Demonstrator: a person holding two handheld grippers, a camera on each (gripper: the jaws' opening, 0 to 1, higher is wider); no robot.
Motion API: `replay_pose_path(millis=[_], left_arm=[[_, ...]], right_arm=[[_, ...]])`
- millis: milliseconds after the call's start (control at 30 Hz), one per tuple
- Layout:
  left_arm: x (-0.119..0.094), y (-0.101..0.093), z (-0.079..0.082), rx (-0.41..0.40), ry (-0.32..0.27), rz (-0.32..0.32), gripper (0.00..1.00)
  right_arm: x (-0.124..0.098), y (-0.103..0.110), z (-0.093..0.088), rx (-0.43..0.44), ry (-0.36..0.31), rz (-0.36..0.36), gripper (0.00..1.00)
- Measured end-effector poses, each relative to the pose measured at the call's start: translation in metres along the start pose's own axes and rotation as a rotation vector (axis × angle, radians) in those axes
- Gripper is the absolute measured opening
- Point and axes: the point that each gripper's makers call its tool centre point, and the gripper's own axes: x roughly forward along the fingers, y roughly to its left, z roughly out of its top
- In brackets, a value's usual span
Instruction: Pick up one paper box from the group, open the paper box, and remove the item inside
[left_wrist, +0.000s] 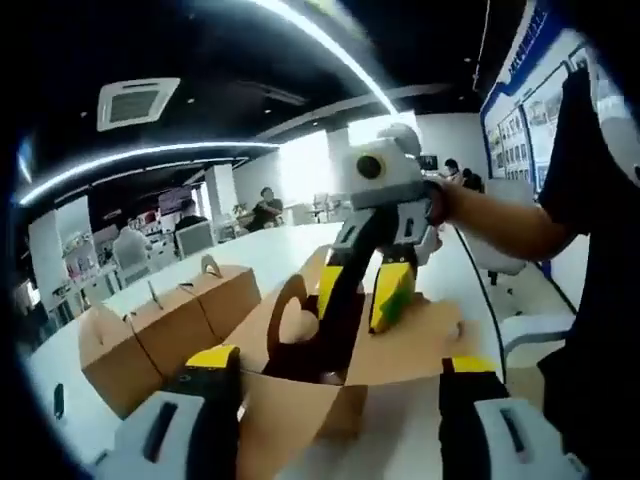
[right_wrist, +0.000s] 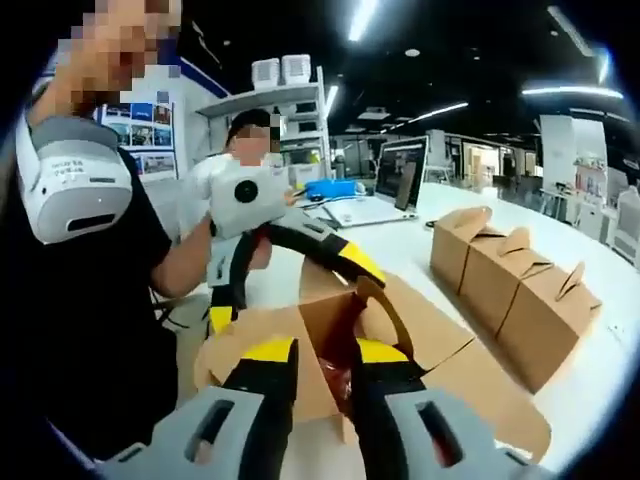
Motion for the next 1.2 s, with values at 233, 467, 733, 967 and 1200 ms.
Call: replay_pose_path(millis=[233,467,733,967,1200], left_arm=[[-0.006,-0.005,0.005,-0.071,-0.082,-0.106,0.84],[-0.007,-0.009,0.010,-0.118,-0.112,-0.123,0.82],[0.002,0.011,0.006,-0.085,-0.071,0.107,0.61],[0.012,0.012,0.002,0.003,-0.033,0.169,0.63],[0.016,0.017,0.004,0.027,-0.035,0.180,0.64]], right_arm=[[0.001,0.000,0.000,0.000,-0.003,0.033,0.21],[0.006,0.007,-0.010,-0.090,0.095,0.067,0.21],[0.015,0.007,-0.019,-0.186,0.218,-0.017,0.14],[0.017,0.009,-0.019,-0.187,0.215,-0.054,0.07],[0.017,0.005,-0.018,-0.178,0.211,-0.068,0.03]])
